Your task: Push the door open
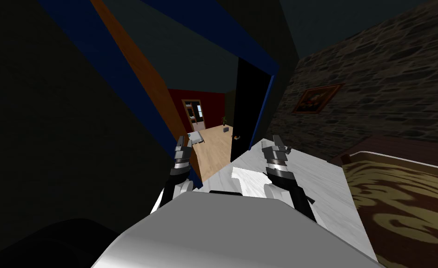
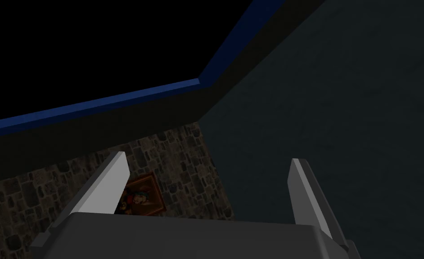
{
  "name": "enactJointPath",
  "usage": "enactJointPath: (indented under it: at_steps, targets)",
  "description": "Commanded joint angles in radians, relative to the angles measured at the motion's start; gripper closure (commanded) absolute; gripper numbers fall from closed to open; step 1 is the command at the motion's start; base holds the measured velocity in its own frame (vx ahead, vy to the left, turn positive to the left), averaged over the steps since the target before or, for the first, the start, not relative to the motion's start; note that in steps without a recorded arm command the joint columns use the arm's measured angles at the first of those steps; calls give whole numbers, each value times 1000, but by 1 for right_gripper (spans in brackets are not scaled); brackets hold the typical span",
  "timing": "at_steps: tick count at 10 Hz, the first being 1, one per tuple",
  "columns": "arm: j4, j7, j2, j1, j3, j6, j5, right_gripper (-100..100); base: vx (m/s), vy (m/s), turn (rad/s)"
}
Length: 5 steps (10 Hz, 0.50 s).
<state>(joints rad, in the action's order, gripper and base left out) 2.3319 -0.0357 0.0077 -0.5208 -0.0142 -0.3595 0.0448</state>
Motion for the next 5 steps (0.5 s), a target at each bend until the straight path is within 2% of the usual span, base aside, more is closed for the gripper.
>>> enactJointPath:
  at_steps: [1, 3, 5]
  targets:
    - [-37, 1, -9, 11, -6, -10, -2, -100, 50, -60, 77]
    - [-64, 2, -15, 18, -10, -17, -4, -100, 64, -91, 55]
    - [-120, 4, -25, 34, -19, -33, -7, -100, 91, -101, 83]
